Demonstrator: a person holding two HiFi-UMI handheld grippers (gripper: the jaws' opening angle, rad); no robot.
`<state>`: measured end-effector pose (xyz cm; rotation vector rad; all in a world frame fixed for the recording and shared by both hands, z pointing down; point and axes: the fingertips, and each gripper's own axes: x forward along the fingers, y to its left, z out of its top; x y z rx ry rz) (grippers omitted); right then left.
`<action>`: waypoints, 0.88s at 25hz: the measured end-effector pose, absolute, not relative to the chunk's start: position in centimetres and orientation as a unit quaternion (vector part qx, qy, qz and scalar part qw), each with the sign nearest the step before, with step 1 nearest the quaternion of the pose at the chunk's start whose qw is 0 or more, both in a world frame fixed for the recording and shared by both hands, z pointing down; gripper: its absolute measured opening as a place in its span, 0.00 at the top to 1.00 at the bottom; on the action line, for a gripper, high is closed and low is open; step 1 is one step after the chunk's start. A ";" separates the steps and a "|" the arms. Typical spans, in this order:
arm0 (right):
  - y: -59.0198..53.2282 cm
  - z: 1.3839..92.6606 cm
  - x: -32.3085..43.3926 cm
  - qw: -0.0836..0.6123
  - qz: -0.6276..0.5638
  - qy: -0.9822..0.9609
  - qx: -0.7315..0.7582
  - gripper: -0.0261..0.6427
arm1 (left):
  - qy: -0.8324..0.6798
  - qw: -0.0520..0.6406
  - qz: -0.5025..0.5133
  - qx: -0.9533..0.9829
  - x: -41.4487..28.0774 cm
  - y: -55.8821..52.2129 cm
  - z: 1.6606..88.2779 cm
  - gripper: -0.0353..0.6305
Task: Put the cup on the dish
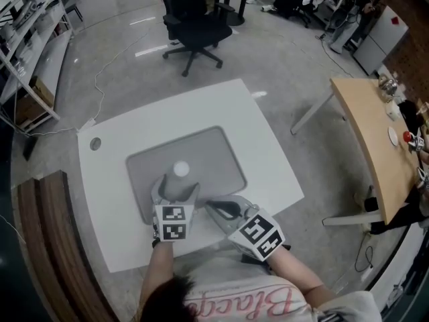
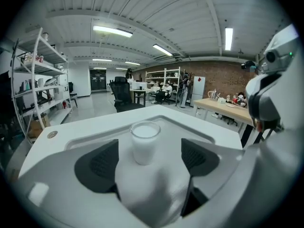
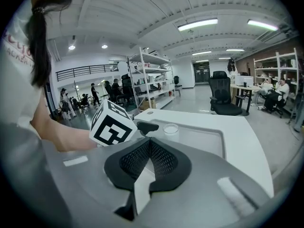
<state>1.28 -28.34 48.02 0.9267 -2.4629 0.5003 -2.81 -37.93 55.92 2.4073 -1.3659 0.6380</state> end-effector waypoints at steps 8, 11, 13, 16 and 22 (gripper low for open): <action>-25.9 46.8 1.4 0.213 0.157 -0.904 0.337 0.96 | -0.513 0.112 0.195 0.828 -3.7 -34.0 52.3 0.73; -24.7 46.6 1.0 0.217 0.149 -0.906 0.331 0.96 | -0.511 0.114 0.177 0.833 -3.5 -32.5 51.3 0.95; -24.3 46.3 0.9 0.215 0.144 -0.907 0.333 0.96 | -0.500 0.113 0.176 0.840 -3.2 -31.3 51.0 0.95; -24.0 45.7 0.9 0.198 0.145 -0.907 0.341 0.96 | -0.497 0.099 0.182 0.843 -3.0 -29.9 50.4 0.95; -22.9 45.5 0.5 0.185 0.145 -0.906 0.351 0.96 | -0.504 0.092 0.164 0.843 -3.9 -28.2 48.3 0.95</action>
